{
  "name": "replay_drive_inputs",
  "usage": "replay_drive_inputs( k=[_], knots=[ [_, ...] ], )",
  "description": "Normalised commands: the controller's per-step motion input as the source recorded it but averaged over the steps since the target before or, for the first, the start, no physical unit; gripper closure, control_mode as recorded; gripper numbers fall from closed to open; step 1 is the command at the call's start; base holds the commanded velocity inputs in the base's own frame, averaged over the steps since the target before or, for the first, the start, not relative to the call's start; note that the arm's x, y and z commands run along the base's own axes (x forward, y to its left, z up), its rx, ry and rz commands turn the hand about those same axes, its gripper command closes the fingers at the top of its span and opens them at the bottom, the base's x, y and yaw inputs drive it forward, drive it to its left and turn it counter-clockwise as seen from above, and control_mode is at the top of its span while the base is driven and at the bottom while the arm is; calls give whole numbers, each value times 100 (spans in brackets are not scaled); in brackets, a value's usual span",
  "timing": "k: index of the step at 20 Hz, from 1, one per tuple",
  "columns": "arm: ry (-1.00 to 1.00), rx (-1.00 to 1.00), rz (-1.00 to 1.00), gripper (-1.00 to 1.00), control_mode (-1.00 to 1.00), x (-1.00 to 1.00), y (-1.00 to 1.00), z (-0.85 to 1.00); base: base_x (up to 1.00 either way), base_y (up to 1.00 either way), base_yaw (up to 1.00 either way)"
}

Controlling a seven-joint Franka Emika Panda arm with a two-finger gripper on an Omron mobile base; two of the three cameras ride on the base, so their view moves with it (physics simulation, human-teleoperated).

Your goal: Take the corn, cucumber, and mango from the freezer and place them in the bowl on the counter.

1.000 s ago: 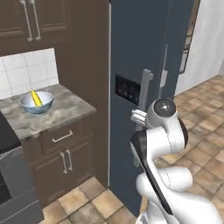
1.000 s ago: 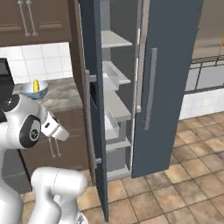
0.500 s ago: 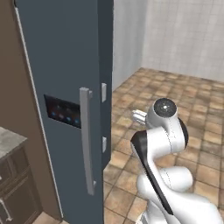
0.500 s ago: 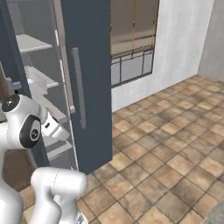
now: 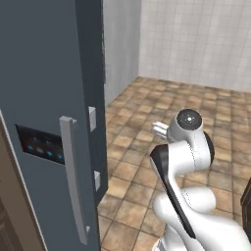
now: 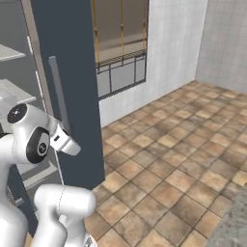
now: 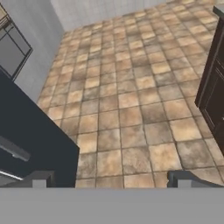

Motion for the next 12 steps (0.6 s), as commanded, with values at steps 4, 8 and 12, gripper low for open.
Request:
replay_drive_inputs(
  k=[4, 8, 12],
  knots=[
    [0, 0, 0, -100, 100, 0, 0, 0, 100, -70, 11],
    [0, 0, 0, -100, 100, 0, 0, 0, 100, -55, 26],
    [0, 0, 0, -100, 100, 0, 0, 0, 100, -17, 24]
  ],
)
